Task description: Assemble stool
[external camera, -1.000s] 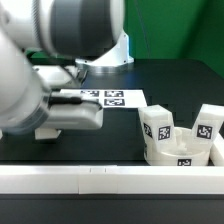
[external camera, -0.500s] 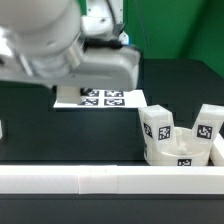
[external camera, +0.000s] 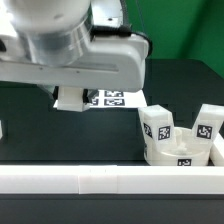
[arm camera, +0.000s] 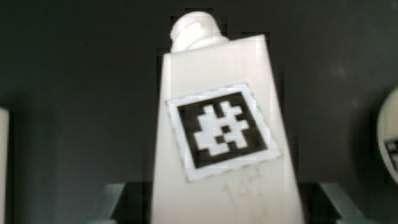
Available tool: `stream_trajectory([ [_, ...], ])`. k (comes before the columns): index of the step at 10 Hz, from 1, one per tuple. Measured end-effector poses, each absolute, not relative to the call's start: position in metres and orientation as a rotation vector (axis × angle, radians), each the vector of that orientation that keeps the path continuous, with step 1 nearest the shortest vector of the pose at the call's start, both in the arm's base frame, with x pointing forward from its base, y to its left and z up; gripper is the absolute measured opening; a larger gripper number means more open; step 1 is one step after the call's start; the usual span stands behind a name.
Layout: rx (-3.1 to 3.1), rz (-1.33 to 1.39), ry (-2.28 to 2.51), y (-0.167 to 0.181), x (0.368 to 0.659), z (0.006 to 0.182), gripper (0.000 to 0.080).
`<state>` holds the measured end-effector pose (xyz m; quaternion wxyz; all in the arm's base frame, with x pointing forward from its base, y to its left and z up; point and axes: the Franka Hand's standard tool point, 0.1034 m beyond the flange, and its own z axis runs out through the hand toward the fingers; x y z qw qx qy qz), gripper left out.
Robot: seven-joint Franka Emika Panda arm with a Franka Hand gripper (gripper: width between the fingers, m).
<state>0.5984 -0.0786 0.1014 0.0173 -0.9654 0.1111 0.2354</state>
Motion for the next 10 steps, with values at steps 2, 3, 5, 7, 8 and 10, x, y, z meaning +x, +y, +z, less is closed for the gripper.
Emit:
stream_trajectory([
  [2,-3.034,0.55,0.419,-0.071,0.589,0.113,0.0328],
  [3,-3.047,0.449,0.435,-0.067,0.585,0.12,0.0328],
  [5,-3.076,0.228,0.451,-0.061,0.582,0.125,0.0328],
  [7,-3.097,0.043,0.446,-0.061,0.589,0.122,0.0328],
  [8,-3.102,-0.03,0.443,-0.06,0.59,0.121,0.0328],
  [10,-3.089,-0.226,0.488,-0.057,0.588,0.117,0.0328],
])
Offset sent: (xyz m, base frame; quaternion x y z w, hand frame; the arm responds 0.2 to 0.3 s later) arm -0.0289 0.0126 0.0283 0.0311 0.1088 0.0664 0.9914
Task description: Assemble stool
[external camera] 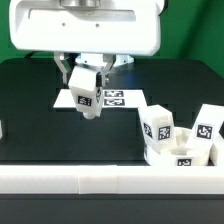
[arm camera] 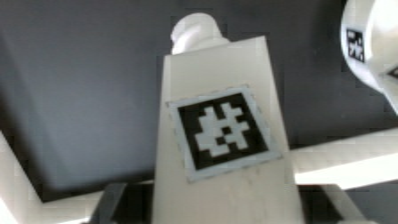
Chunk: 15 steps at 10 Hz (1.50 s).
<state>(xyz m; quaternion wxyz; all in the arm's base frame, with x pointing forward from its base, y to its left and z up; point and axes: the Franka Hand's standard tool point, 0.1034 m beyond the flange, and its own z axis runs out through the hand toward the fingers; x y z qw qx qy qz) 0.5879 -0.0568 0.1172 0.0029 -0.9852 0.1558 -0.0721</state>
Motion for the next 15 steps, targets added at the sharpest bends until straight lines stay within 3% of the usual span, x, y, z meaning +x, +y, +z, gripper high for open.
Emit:
stream_trajectory([
  [5,-2.975,-0.669,0.662,-0.038,0.569,0.117,0.0328],
  [9,-2.976,-0.639,0.666,-0.035,0.567,0.115,0.0328],
  [13,-2.862,-0.598,0.8,0.035,0.554,0.123,0.0328],
  [15,-2.862,-0.627,0.79,0.037,0.555,0.122,0.0328],
])
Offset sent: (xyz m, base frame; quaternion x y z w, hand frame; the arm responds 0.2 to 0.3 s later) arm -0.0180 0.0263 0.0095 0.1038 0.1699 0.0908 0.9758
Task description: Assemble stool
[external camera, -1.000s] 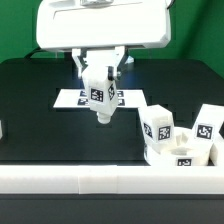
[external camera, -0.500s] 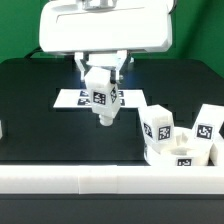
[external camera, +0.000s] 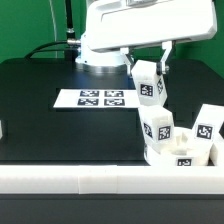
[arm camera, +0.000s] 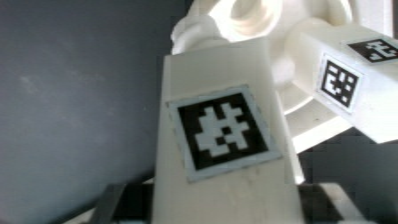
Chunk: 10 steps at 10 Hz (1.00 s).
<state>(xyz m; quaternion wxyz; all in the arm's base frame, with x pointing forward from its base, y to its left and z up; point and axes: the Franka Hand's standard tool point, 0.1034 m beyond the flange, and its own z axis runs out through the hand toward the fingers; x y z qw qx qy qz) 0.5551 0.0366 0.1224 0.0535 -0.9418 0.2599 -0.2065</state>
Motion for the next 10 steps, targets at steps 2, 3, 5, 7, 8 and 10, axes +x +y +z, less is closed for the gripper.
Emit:
stream_trajectory([
  [2,-2.823,-0.877,0.772,0.042,0.557,0.124,0.0328],
  [3,-2.803,-0.933,0.797,0.044,0.549,0.118,0.0328],
  [5,-2.799,-0.825,0.848,0.067,0.536,0.108,0.0328],
  [7,-2.795,-0.807,0.852,0.077,0.532,0.106,0.0328],
  [8,-2.799,-0.797,0.855,0.077,0.531,0.104,0.0328],
  [10,-2.804,-0.798,0.846,0.077,0.531,0.103,0.0328],
])
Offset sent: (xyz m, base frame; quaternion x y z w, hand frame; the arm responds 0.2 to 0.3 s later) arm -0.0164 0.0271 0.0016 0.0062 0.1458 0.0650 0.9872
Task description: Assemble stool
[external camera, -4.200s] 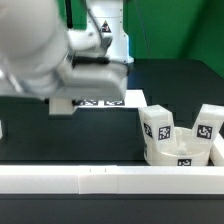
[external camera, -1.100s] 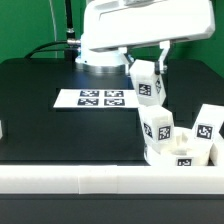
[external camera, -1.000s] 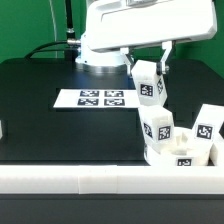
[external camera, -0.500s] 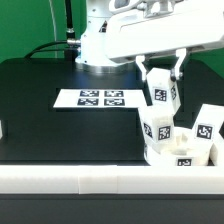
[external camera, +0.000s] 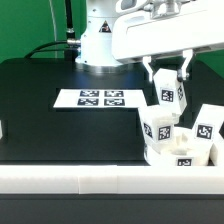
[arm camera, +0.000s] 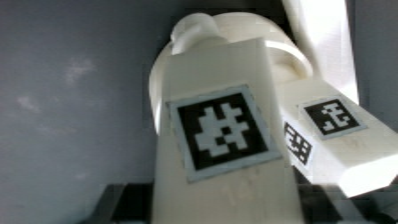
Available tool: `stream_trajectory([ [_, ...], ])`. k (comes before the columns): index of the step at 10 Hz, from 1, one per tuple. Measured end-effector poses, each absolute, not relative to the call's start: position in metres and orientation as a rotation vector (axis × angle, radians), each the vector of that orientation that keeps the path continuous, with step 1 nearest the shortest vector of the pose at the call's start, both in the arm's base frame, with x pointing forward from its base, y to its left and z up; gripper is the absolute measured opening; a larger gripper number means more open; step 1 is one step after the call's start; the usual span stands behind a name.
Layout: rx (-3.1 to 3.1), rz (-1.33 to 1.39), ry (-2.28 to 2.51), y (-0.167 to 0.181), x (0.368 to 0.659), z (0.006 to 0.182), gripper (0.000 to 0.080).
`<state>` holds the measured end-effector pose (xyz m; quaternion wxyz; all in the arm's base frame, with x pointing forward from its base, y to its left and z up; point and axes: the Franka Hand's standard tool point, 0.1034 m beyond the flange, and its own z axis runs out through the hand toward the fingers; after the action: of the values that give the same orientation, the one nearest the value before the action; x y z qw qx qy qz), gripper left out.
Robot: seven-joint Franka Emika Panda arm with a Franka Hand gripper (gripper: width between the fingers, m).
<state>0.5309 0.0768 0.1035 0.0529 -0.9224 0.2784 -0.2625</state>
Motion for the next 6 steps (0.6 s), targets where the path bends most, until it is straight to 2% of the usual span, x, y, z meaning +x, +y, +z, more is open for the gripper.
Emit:
stream_trajectory([
  [6,-2.811,-0.8,0.818,0.071,0.545,0.112,0.0328],
])
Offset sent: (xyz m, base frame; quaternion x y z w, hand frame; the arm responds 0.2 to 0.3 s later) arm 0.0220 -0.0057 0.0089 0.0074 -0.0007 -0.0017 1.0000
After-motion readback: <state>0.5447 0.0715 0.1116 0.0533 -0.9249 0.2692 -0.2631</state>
